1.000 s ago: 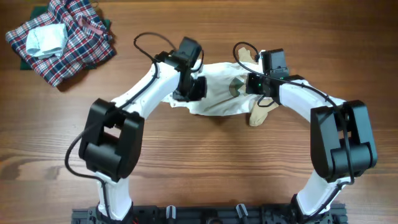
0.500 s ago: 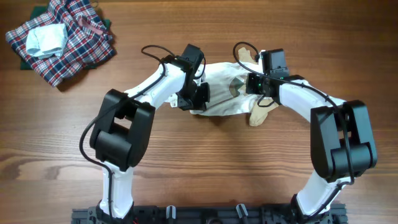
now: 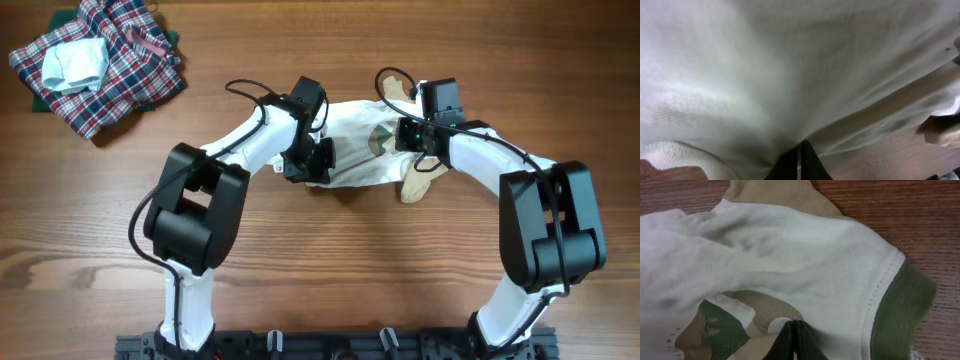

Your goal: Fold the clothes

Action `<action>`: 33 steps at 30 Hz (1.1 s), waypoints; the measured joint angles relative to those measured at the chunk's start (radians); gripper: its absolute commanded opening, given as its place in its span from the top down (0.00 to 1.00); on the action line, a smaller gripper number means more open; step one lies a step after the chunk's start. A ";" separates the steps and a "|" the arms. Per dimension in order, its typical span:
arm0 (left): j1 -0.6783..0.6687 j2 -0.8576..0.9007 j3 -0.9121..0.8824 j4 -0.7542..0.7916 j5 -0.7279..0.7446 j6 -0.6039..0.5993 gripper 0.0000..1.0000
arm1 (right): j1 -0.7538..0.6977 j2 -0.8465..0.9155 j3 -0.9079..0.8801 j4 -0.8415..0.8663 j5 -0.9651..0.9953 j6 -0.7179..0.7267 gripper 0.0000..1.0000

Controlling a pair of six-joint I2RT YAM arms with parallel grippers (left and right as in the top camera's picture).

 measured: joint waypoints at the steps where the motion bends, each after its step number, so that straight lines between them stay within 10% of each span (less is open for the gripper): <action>1: 0.000 0.000 0.000 -0.013 0.001 -0.002 0.95 | 0.000 0.000 0.001 -0.003 0.000 0.000 0.94; 15: -0.001 0.000 -0.010 -0.230 -0.069 -0.002 0.96 | 0.000 0.000 0.005 -0.014 -0.010 0.000 0.95; 26: -0.001 -0.099 -0.029 -0.203 -0.109 0.025 0.96 | -0.005 -0.217 0.003 -0.042 -0.042 -0.006 0.76; 33: -0.001 -0.215 -0.031 0.006 -0.115 0.032 0.95 | -0.005 -0.286 0.005 0.077 -0.056 -0.007 0.86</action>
